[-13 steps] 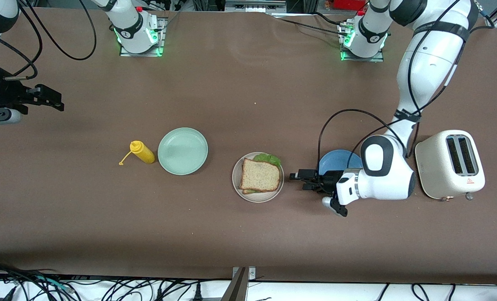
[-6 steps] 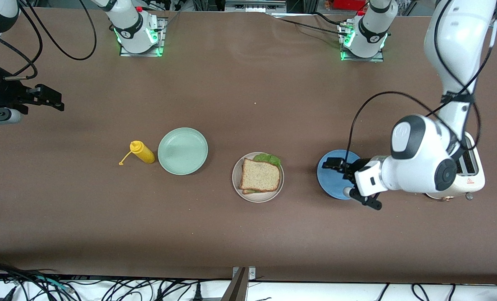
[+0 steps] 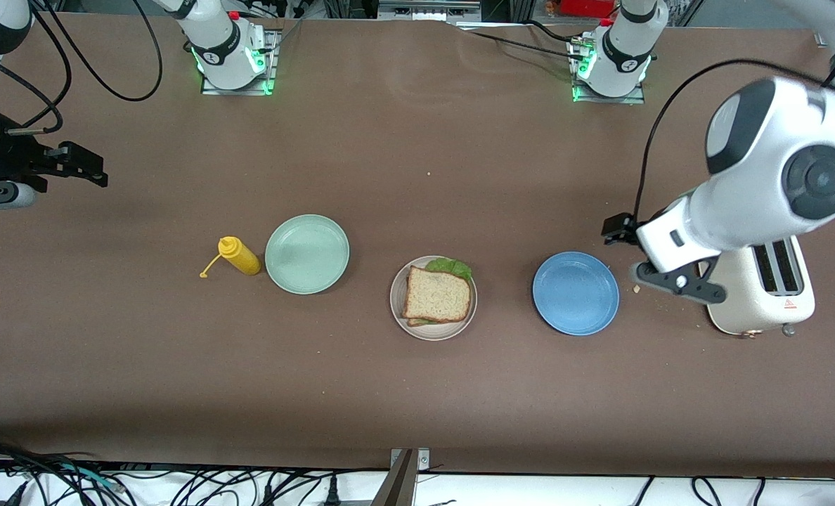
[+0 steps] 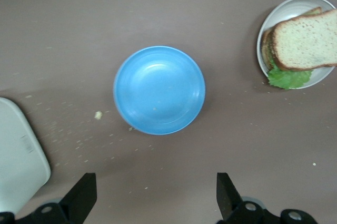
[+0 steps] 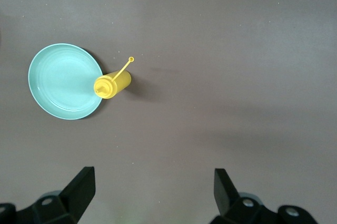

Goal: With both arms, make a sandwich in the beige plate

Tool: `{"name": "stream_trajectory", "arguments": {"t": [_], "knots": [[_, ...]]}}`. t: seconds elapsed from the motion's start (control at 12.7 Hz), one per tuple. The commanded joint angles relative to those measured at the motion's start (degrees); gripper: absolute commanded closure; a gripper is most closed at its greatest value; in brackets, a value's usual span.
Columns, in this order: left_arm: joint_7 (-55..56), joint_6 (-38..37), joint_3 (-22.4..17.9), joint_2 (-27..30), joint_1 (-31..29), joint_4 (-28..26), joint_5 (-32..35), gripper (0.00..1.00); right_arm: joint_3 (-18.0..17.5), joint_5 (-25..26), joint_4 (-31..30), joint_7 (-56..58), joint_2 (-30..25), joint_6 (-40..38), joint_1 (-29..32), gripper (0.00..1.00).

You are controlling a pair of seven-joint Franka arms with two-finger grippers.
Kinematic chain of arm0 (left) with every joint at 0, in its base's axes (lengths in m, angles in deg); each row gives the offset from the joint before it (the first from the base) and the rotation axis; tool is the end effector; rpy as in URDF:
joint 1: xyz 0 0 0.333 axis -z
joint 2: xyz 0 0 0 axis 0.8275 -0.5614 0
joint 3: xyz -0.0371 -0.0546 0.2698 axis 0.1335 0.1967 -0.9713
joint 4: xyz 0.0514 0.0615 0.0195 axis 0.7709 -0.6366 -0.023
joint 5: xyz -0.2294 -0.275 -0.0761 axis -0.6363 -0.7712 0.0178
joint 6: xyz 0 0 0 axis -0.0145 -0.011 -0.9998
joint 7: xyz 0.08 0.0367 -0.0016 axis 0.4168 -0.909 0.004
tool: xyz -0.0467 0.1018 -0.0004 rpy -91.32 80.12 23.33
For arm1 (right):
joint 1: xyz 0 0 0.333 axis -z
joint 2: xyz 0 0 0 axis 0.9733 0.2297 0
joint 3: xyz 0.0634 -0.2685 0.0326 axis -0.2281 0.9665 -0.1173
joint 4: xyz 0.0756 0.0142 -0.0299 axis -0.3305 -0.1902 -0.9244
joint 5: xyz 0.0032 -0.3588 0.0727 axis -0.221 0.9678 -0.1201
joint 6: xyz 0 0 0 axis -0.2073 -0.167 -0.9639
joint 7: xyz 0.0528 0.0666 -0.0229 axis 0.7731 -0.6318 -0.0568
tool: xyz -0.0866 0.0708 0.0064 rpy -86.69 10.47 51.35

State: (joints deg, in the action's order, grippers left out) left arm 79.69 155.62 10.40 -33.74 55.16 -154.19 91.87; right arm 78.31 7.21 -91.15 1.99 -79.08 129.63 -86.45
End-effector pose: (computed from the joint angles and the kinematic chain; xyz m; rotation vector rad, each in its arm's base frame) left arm 0.5944 -0.1323 0.4763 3.0844 -0.3879 -0.1890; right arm 0.5439 0.0034 0.5379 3.1318 0.1799 -0.1196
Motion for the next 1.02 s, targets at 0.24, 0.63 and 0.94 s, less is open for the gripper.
{"name": "stream_trajectory", "arguments": {"t": [0.24, 0.63, 0.94], "knots": [[0.1, 0.9, -9.2, 19.3, 1.1, -13.6, -3.9, 0.0, -0.5, 1.6, 0.5, -0.4, 0.1, 1.7, 0.0, 0.0], [-1.6, 5.1, -10.6, 26.3, 4.2, -23.8, -2.3, 0.0, -0.7, 1.7, 0.6, -0.6, 0.1, 2.2, -0.2, 0.0], [-2.1, 4.9, -12.3, 23.2, 5.1, -19.8, -1.6, 0.0, -0.6, 1.7, 0.5, -0.6, 0.1, 2.2, -0.1, 0.0]]}}
